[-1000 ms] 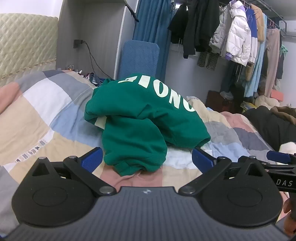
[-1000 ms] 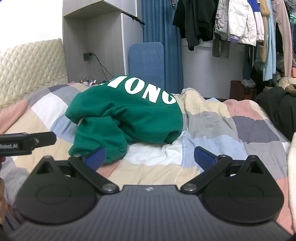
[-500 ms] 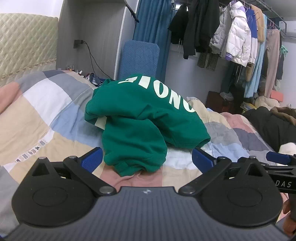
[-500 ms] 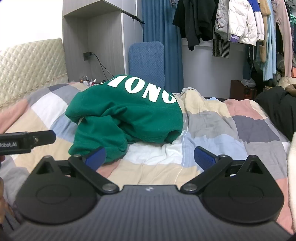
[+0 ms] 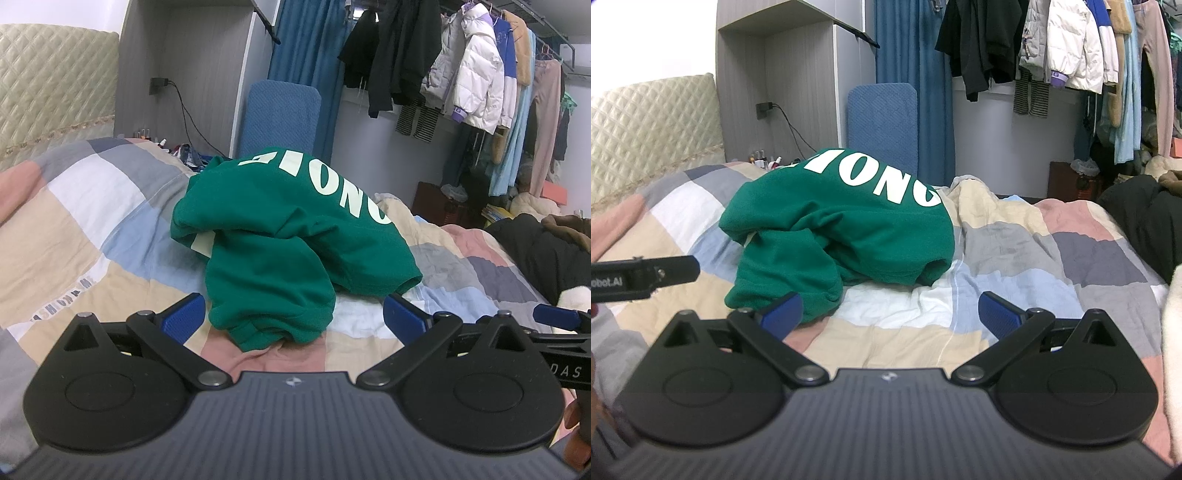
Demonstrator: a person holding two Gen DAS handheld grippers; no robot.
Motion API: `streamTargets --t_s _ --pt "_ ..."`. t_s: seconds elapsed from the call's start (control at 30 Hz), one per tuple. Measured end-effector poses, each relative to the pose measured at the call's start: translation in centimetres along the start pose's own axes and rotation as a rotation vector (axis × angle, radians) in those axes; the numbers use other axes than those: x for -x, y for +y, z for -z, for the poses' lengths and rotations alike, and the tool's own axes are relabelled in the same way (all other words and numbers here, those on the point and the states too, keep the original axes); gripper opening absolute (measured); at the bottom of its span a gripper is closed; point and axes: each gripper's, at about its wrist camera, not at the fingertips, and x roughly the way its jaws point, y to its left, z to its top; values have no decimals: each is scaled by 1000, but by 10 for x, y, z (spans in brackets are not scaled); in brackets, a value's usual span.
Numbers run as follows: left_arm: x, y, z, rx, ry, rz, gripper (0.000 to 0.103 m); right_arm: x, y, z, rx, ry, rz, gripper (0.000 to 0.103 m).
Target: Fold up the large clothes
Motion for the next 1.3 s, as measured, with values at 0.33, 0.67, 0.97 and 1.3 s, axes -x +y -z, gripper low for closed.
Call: streamTargets --t_s 0.33,0.67,0.97,1.3 --pt "-1 5 -3 1 -3 2 103 0 0 0 -7 8 3 103" --pt "0 4 -1 -2 -3 5 103 -2 -1 2 -9 8 5 103" --pt "1 0 2 -17 -2 2 103 -1 -3 2 -13 8 8 103" --pt "-1 -2 2 -19 4 2 103 -1 -3 2 -14 10 8 103"
